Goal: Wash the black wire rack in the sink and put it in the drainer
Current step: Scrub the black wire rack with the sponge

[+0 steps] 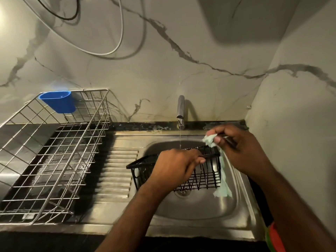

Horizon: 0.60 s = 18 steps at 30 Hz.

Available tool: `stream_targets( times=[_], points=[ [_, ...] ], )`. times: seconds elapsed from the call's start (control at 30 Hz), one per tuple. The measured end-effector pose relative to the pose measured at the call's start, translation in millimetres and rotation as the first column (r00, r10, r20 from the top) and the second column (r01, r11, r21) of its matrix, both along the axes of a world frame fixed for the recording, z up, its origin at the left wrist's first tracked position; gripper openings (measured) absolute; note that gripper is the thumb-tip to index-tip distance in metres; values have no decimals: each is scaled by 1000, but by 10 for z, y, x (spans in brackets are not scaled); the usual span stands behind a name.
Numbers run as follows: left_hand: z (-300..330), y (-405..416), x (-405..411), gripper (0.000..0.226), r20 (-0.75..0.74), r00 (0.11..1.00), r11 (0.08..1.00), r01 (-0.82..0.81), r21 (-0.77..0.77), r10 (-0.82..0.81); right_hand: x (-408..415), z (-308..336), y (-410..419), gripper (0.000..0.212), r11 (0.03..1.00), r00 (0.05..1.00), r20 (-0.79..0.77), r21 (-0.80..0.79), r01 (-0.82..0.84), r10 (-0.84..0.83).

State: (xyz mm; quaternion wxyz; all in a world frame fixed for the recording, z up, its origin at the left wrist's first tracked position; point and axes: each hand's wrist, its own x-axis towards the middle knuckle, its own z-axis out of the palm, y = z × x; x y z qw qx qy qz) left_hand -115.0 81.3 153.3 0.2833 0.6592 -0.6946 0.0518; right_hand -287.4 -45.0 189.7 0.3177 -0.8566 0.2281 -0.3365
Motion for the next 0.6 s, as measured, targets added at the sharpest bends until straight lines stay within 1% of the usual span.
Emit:
stream_targets(
  times=[0.07, 0.1, 0.13, 0.2, 0.23, 0.3, 0.43, 0.53, 0.6],
  points=[
    [-1, -11, -33, 38, 92, 996, 999, 22, -42, -18, 27, 5, 40, 11, 990, 973, -190, -25, -136, 129],
    [1, -16, -40, 39, 120, 993, 999, 25, -40, -20, 32, -17, 62, 14, 981, 949, -256, -16, -195, 185],
    [6, -13, -36, 40, 138, 990, 999, 23, -31, -18, 29, -46, 81, 19, 972, 931, -281, 20, -235, 231],
    [-2, -4, -12, 35, 190, 982, 999, 15, -37, -7, 4, -87, 100, 25, 962, 920, -284, 101, -252, 271],
    [-3, 6, -3, 32, 217, 976, 999, 8, -42, 2, -3, -109, 104, 27, 960, 917, -288, 114, -254, 277],
    [-13, 17, -10, 29, 248, 969, 999, -3, -33, 12, -7, -152, 115, 24, 963, 917, -297, 99, -249, 267],
    [-18, 31, -30, 27, 302, 953, 999, -23, -30, 31, -4, -219, 119, 16, 970, 940, -243, 102, -220, 239],
    [-2, 47, -37, 14, 361, 932, 998, 19, -59, 4, -33, -257, 100, 16, 968, 937, -245, 103, -231, 250],
    [-5, 55, -54, 13, 379, 925, 996, 51, -73, -19, -46, -266, 75, 15, 971, 948, -222, 119, -207, 229]
  ],
)
